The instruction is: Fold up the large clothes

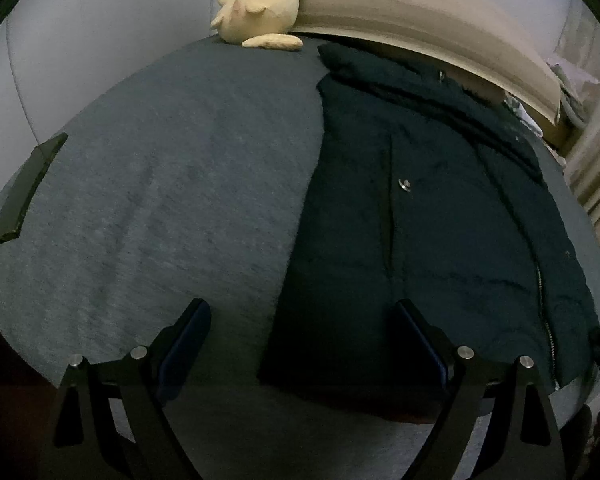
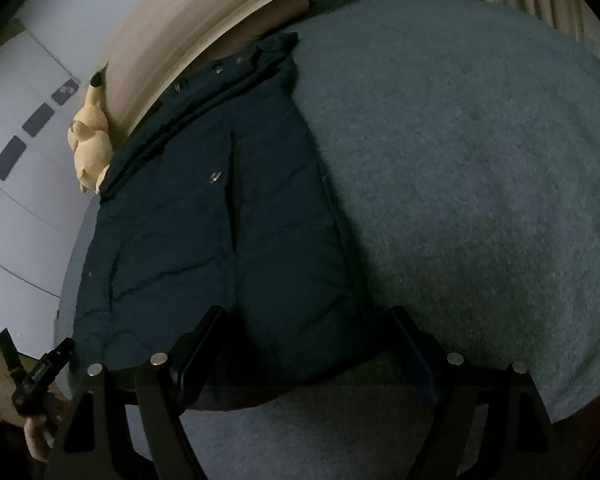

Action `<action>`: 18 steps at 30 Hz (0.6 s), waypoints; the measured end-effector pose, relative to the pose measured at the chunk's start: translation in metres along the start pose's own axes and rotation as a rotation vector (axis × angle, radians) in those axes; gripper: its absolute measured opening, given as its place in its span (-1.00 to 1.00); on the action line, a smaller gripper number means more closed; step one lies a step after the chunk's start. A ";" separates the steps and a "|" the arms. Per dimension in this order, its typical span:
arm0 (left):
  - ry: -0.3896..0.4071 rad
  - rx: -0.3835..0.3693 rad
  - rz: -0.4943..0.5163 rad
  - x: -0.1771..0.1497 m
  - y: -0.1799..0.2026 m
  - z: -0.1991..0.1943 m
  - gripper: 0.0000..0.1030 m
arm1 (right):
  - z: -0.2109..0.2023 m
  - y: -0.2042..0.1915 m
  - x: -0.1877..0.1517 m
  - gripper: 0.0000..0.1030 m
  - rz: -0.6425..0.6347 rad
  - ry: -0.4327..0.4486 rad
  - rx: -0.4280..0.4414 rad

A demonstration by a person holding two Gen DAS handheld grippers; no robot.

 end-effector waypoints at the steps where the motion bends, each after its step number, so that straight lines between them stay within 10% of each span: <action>1: -0.002 0.000 -0.004 -0.001 0.001 0.001 0.79 | 0.000 -0.001 0.000 0.62 -0.003 0.000 -0.002; 10: -0.013 -0.010 -0.005 -0.003 0.006 0.004 0.79 | 0.000 0.000 0.001 0.45 -0.031 -0.005 -0.017; 18: -0.023 -0.044 0.012 -0.007 0.012 0.006 0.75 | 0.001 -0.007 0.004 -0.35 -0.043 -0.030 0.007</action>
Point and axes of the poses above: each gripper's, at about its wrist camera, not at the fingertips, and z roughly the way its jaws point, y to its right, x to its top, the point moved 2 cm from there along z, roughly the way its jaws point, and after that the axes turned 13 degrees about y, right-handed, at the moved point
